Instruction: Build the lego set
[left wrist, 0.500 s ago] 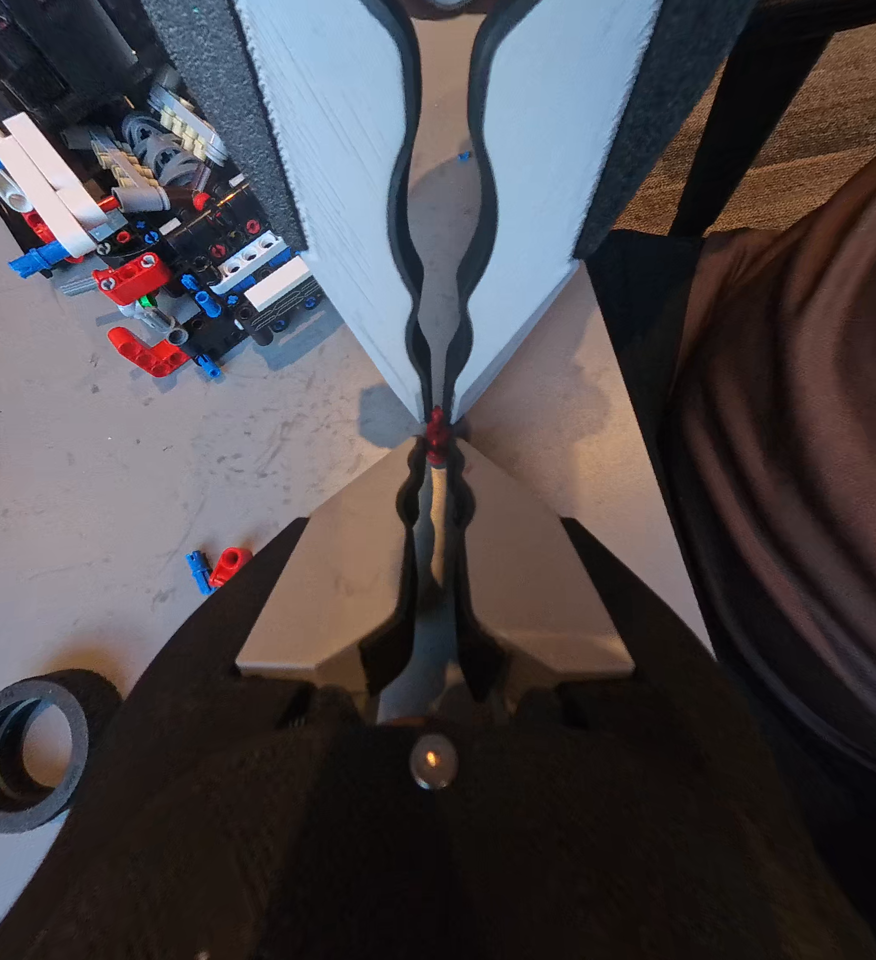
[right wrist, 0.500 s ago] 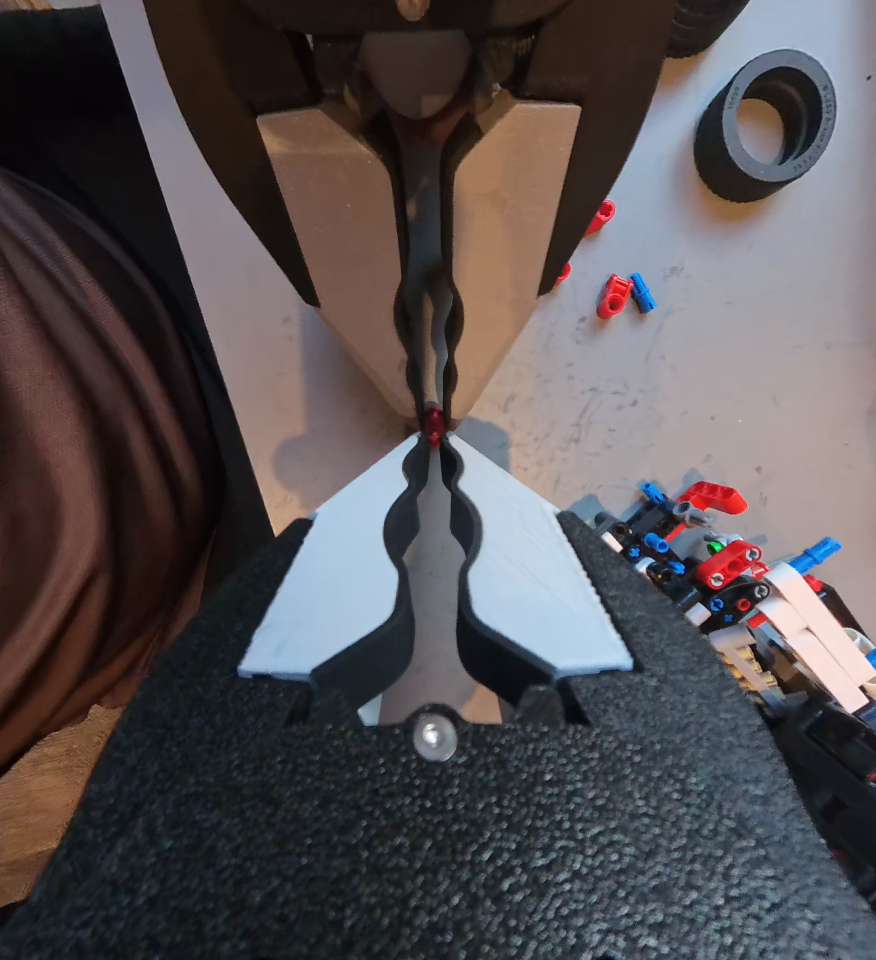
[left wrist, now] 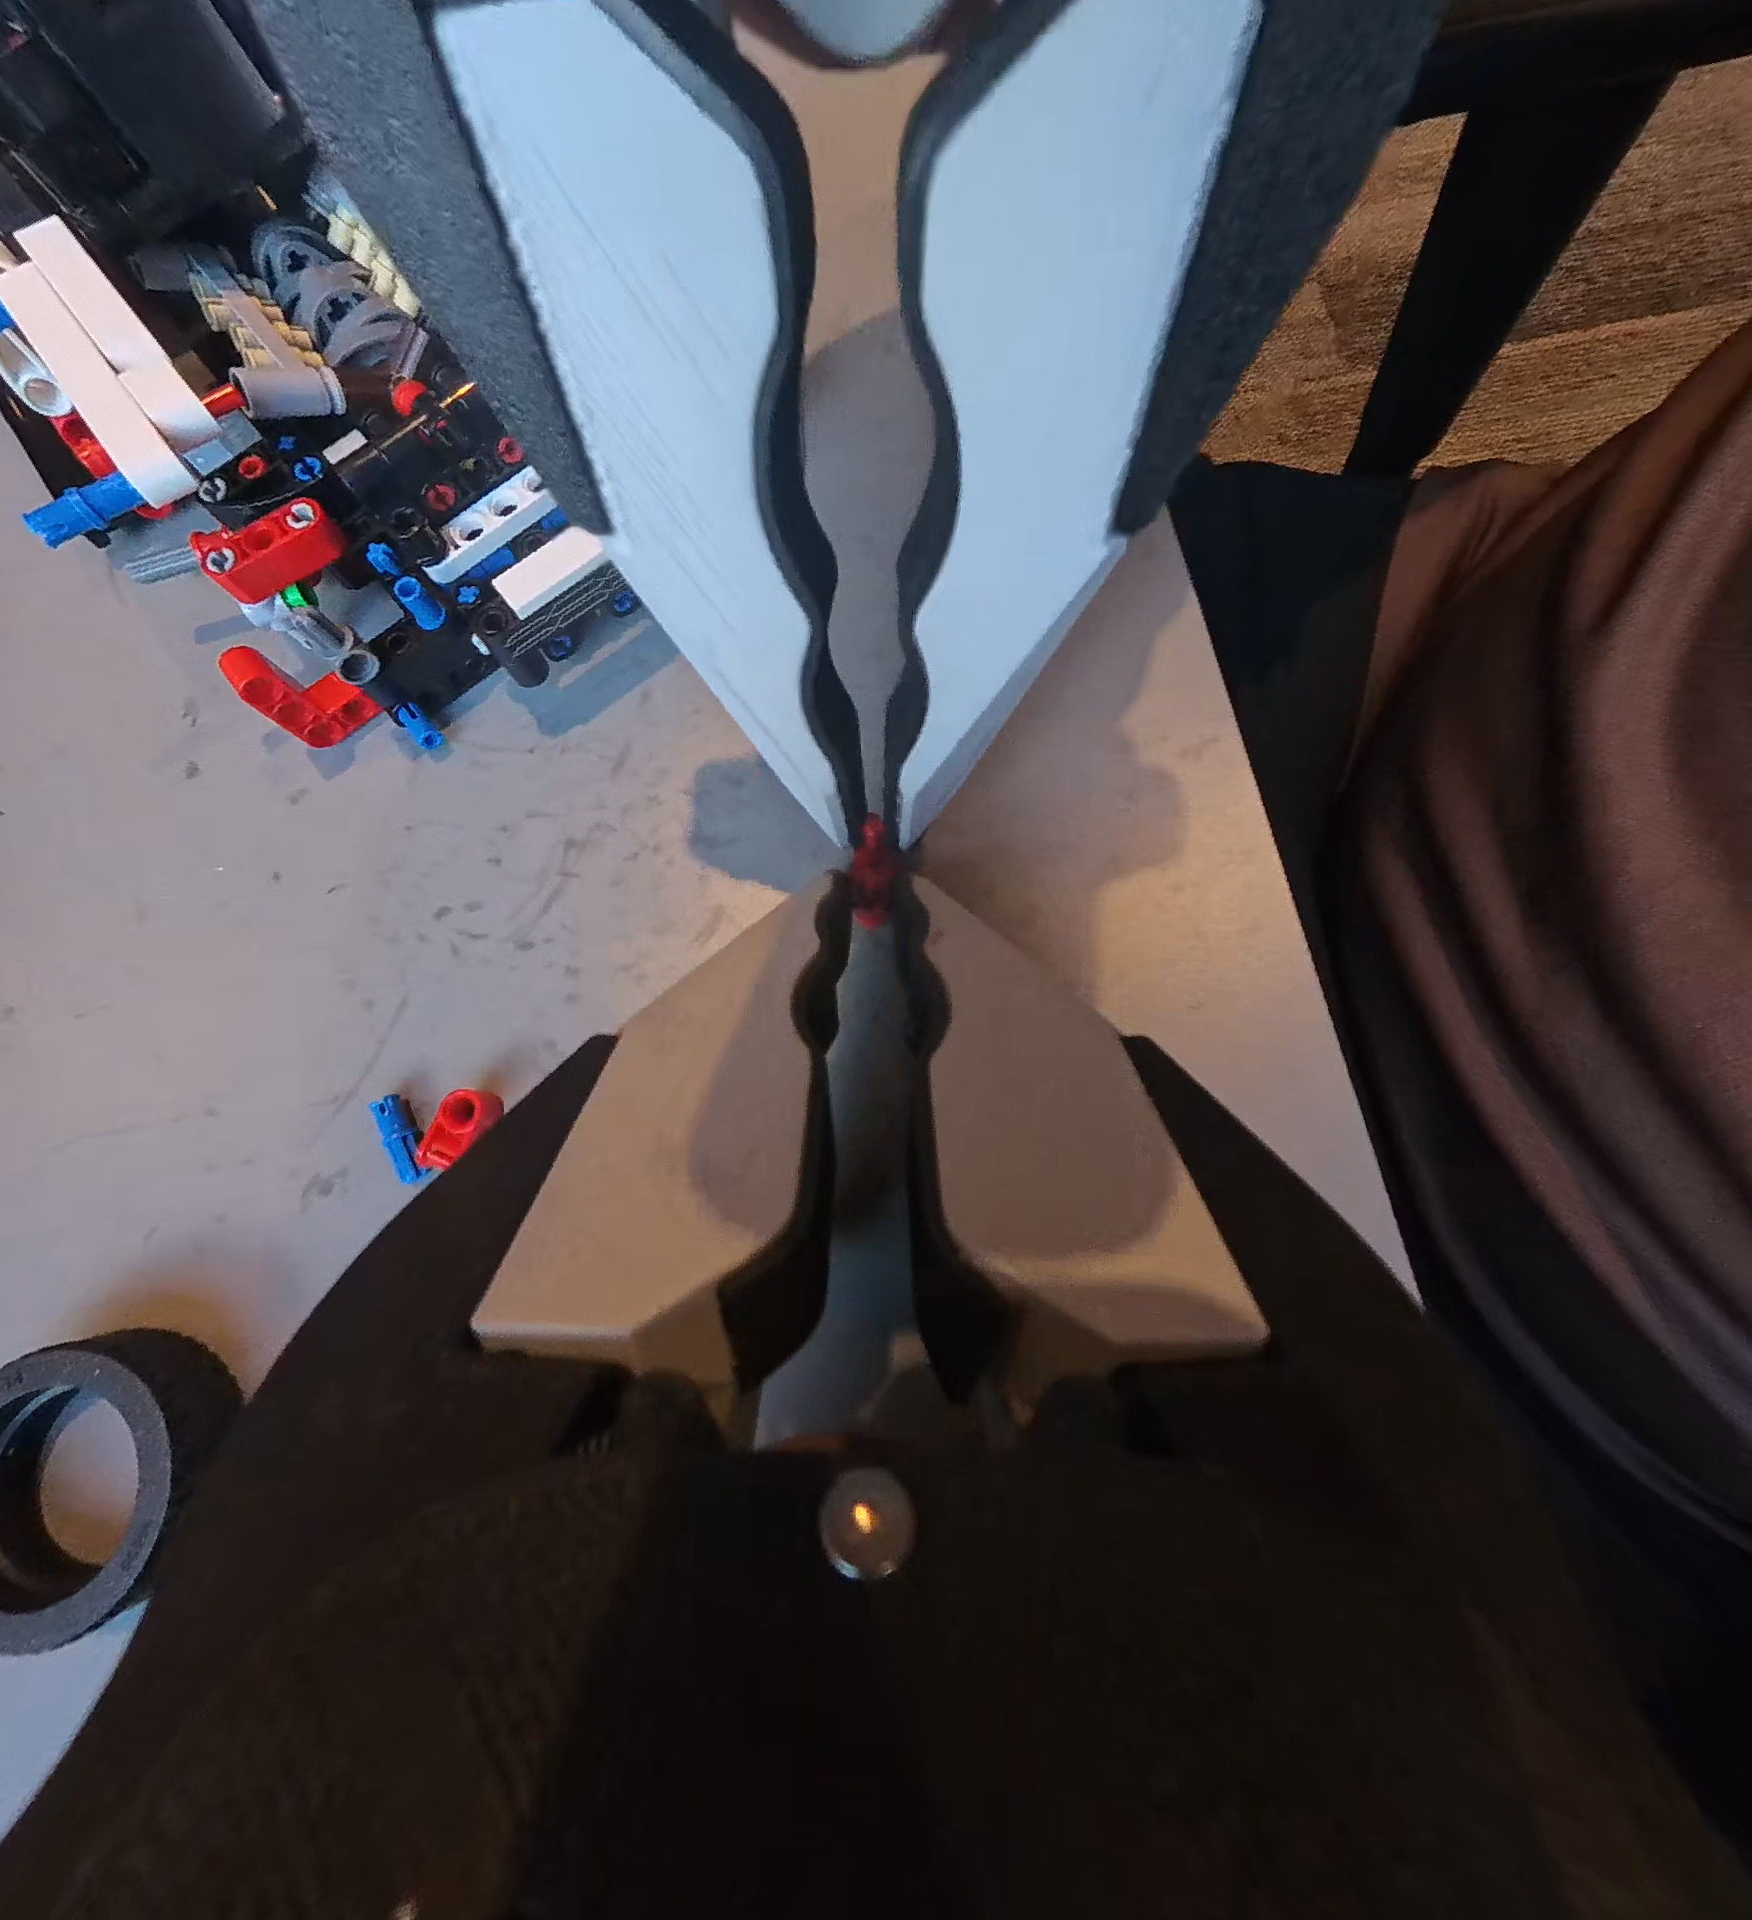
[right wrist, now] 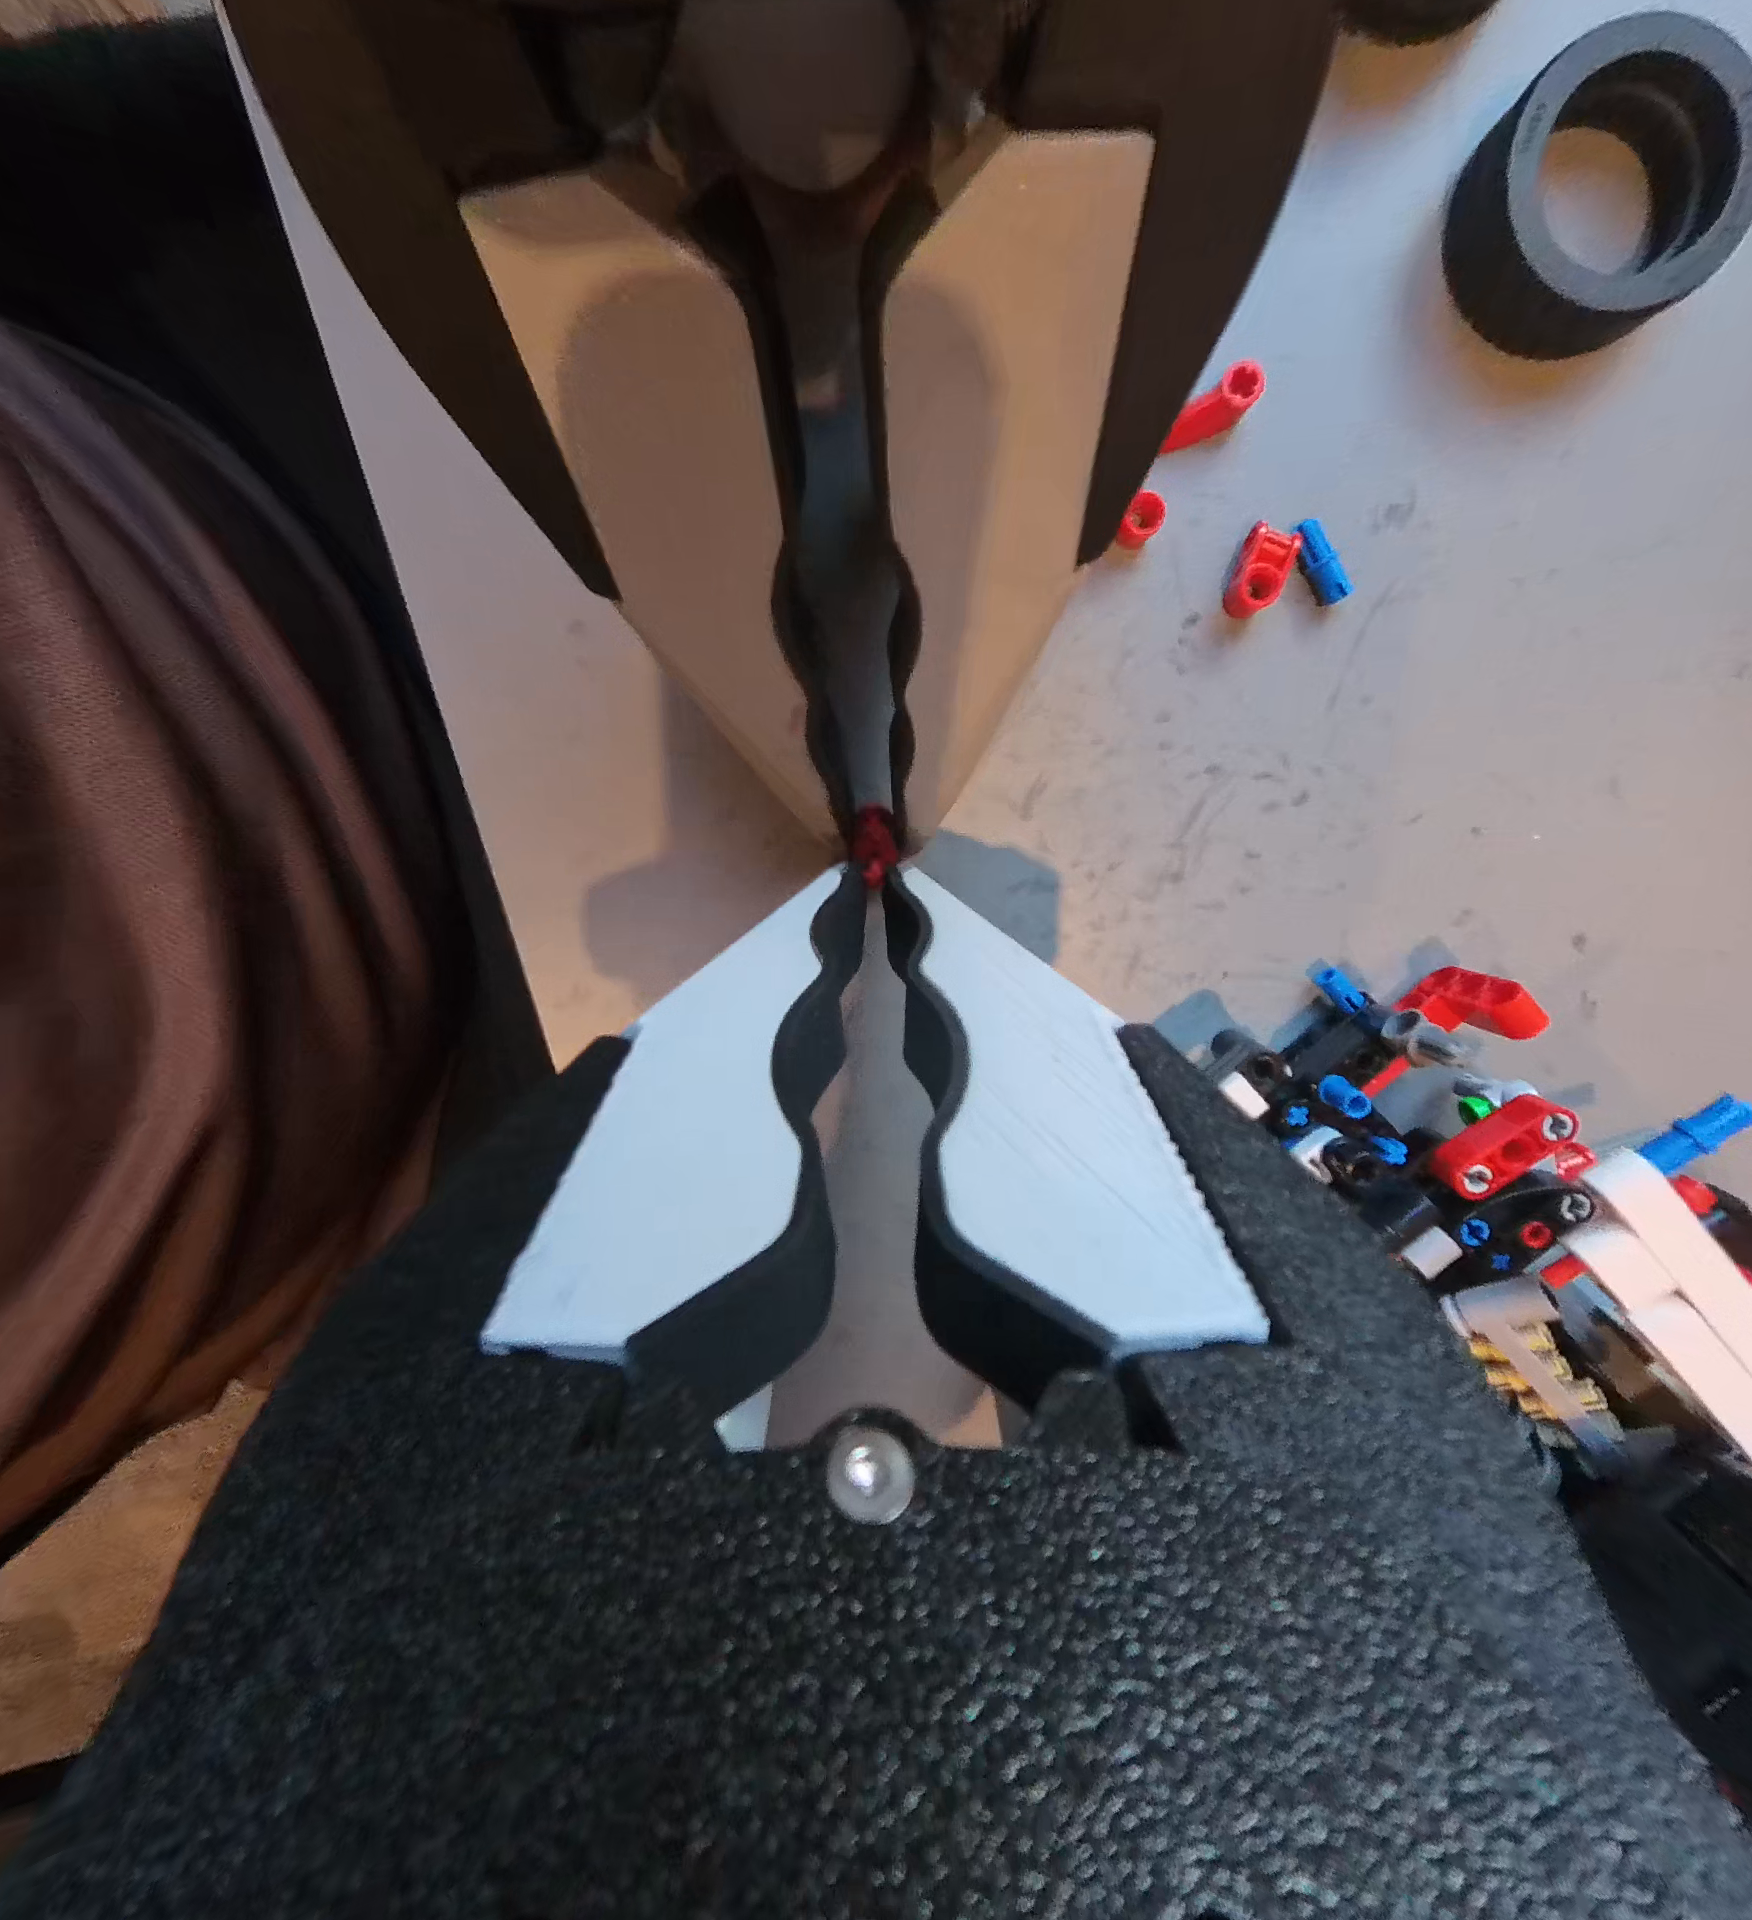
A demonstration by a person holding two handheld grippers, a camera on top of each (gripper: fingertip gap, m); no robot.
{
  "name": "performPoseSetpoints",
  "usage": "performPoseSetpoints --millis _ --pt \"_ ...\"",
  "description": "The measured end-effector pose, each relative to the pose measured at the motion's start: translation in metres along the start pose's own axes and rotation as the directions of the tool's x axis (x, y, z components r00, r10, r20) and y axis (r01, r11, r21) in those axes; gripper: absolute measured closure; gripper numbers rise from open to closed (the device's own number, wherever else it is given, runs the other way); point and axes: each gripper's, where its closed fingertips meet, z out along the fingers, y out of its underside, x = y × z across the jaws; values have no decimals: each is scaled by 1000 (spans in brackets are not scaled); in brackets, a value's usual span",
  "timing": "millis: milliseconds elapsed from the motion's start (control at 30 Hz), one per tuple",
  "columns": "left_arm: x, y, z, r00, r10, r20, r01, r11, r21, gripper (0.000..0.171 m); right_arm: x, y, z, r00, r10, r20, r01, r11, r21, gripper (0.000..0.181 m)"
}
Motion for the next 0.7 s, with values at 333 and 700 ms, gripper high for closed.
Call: performPoseSetpoints --millis 333,700 --pt "-4 1 -1 1000 -29 9 29 1000 0 166 4 -3 -1 986 154 63 -159 983 87 176" --pt "-4 1 -1 1000 -26 15 26 1000 0 166 10 -4 -8 994 106 -39 -102 990 93 181"
